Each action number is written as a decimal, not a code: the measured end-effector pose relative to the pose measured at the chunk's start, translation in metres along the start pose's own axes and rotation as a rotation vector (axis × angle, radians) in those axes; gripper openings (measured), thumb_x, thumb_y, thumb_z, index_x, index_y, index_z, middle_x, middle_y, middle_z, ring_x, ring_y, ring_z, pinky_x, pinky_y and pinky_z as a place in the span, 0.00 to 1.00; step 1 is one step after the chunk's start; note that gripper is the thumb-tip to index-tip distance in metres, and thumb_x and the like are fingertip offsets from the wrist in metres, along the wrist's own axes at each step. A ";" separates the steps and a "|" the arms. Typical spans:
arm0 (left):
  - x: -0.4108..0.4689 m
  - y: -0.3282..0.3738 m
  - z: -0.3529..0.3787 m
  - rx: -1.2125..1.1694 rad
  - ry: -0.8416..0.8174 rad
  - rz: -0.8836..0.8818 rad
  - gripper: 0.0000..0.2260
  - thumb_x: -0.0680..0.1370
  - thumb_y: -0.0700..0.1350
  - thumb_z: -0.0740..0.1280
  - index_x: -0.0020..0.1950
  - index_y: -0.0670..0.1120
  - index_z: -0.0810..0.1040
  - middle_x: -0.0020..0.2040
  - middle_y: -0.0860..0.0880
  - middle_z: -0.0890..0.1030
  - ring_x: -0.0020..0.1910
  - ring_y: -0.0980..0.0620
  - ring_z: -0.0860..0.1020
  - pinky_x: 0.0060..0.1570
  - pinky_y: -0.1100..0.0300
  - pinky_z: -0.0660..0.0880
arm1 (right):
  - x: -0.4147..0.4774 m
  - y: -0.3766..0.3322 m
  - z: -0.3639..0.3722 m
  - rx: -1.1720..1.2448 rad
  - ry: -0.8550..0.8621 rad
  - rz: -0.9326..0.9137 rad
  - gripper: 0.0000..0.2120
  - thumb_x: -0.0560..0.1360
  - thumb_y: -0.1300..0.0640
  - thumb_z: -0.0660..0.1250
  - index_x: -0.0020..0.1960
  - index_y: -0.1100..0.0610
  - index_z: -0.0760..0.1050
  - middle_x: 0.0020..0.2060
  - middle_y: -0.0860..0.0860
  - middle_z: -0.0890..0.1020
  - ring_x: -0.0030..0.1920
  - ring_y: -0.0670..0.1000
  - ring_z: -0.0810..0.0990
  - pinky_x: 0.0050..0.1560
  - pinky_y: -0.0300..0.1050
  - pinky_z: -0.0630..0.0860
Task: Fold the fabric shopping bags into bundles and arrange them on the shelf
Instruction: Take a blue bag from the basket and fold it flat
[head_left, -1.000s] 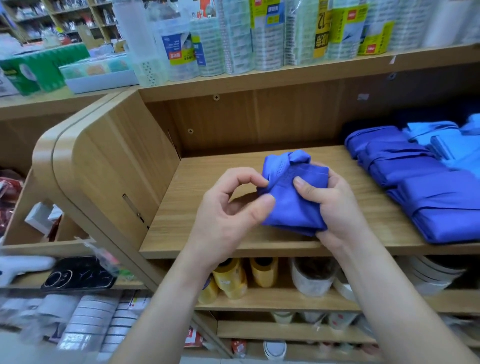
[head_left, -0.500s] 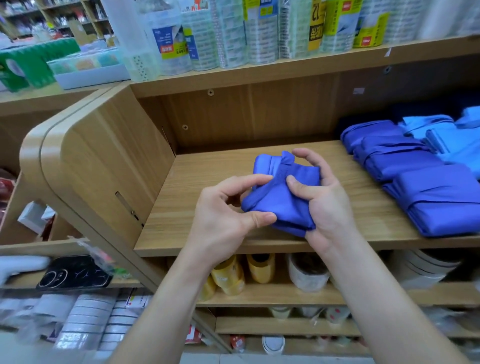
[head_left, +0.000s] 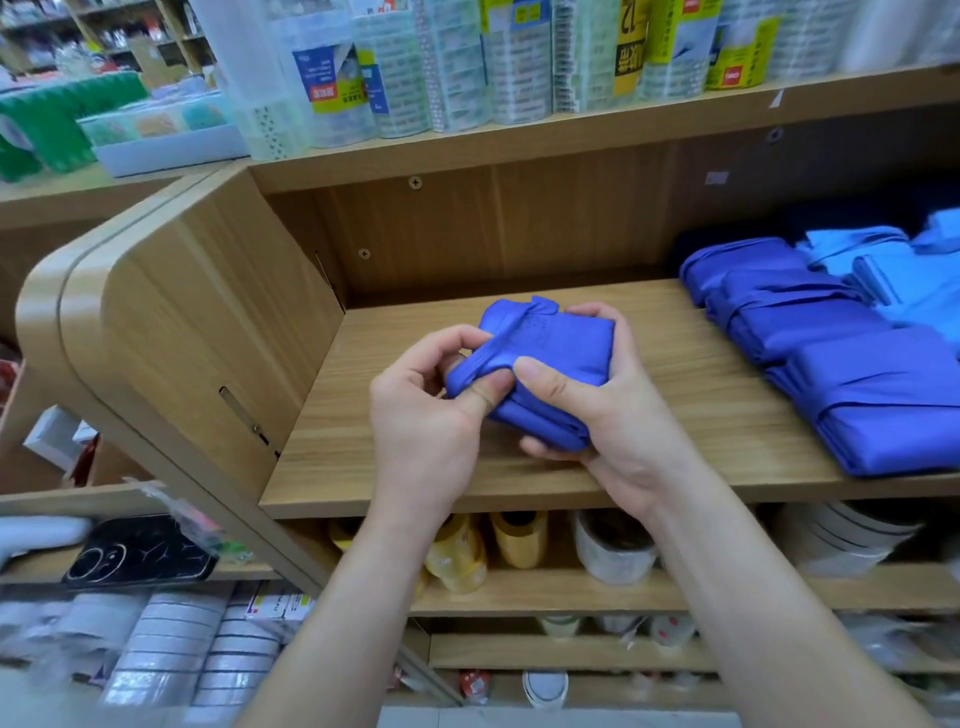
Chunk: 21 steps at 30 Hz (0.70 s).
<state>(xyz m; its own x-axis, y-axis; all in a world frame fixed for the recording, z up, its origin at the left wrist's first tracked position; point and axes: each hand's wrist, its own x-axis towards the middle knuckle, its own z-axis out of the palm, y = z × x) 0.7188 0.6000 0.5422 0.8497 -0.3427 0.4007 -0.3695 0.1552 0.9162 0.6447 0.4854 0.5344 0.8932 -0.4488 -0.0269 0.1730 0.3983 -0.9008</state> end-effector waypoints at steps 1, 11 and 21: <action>0.001 0.000 0.003 -0.077 0.013 -0.047 0.12 0.68 0.30 0.74 0.46 0.44 0.81 0.39 0.46 0.80 0.39 0.51 0.77 0.44 0.56 0.77 | 0.000 -0.002 0.002 0.068 0.013 -0.008 0.31 0.61 0.57 0.77 0.59 0.47 0.68 0.51 0.49 0.82 0.40 0.56 0.84 0.30 0.46 0.78; -0.002 -0.013 0.020 -0.279 0.159 -0.210 0.08 0.72 0.29 0.71 0.43 0.42 0.80 0.38 0.47 0.81 0.40 0.49 0.78 0.47 0.53 0.78 | 0.014 0.002 0.026 0.337 0.378 -0.225 0.21 0.73 0.74 0.65 0.55 0.52 0.66 0.45 0.54 0.80 0.33 0.55 0.81 0.25 0.44 0.74; -0.027 -0.004 0.020 0.236 0.013 0.005 0.09 0.76 0.36 0.70 0.46 0.50 0.84 0.42 0.56 0.84 0.43 0.61 0.81 0.45 0.65 0.77 | 0.030 0.015 0.025 -0.498 0.579 -0.689 0.22 0.69 0.68 0.68 0.55 0.49 0.66 0.48 0.40 0.73 0.50 0.45 0.74 0.54 0.42 0.72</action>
<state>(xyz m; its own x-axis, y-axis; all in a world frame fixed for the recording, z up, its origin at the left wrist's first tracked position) 0.6895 0.5907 0.5281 0.8516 -0.3305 0.4069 -0.4505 -0.0644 0.8905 0.6846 0.4983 0.5307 0.3051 -0.8236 0.4781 0.2626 -0.4098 -0.8736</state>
